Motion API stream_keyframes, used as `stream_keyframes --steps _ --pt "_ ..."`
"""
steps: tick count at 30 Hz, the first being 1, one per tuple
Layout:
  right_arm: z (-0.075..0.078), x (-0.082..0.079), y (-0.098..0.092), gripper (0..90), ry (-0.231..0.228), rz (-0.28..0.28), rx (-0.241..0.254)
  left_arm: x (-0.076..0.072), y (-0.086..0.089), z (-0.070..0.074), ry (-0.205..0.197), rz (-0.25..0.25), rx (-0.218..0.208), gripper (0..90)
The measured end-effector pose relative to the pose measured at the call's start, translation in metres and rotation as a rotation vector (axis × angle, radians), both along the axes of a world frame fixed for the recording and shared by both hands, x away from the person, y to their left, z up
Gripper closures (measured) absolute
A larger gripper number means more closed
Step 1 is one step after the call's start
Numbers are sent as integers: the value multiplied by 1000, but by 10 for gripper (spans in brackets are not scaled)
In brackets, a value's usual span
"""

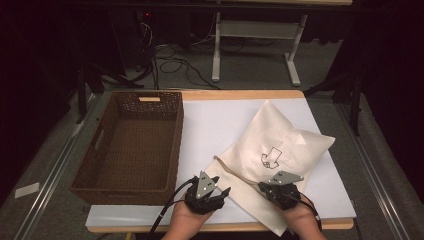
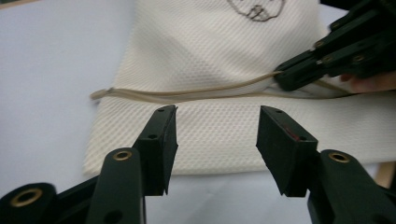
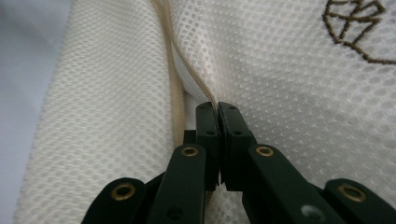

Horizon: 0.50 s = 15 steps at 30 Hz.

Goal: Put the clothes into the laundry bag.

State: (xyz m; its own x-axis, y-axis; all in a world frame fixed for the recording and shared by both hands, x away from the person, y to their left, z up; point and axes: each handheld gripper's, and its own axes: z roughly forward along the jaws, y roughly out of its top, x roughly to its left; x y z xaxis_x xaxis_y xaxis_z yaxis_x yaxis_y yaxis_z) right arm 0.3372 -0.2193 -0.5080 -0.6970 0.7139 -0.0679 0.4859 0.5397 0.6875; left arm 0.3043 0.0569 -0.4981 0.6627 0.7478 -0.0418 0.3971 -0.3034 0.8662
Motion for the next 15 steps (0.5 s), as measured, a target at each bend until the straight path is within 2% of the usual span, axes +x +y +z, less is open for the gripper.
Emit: stream_keyframes --steps 2,4,8,15 --pt "0 1 -7 895 -6 -21 -12 4 1 -3 -1 28 16 444" --pt "0 4 -16 895 1 -49 -4 9 2 -7 -3 53 40 427" --pt "1 7 -31 895 7 -90 12 16 3 -11 -3 86 58 402" --pt "1 5 -37 893 0 -93 15 26 5 -11 -17 110 80 363"
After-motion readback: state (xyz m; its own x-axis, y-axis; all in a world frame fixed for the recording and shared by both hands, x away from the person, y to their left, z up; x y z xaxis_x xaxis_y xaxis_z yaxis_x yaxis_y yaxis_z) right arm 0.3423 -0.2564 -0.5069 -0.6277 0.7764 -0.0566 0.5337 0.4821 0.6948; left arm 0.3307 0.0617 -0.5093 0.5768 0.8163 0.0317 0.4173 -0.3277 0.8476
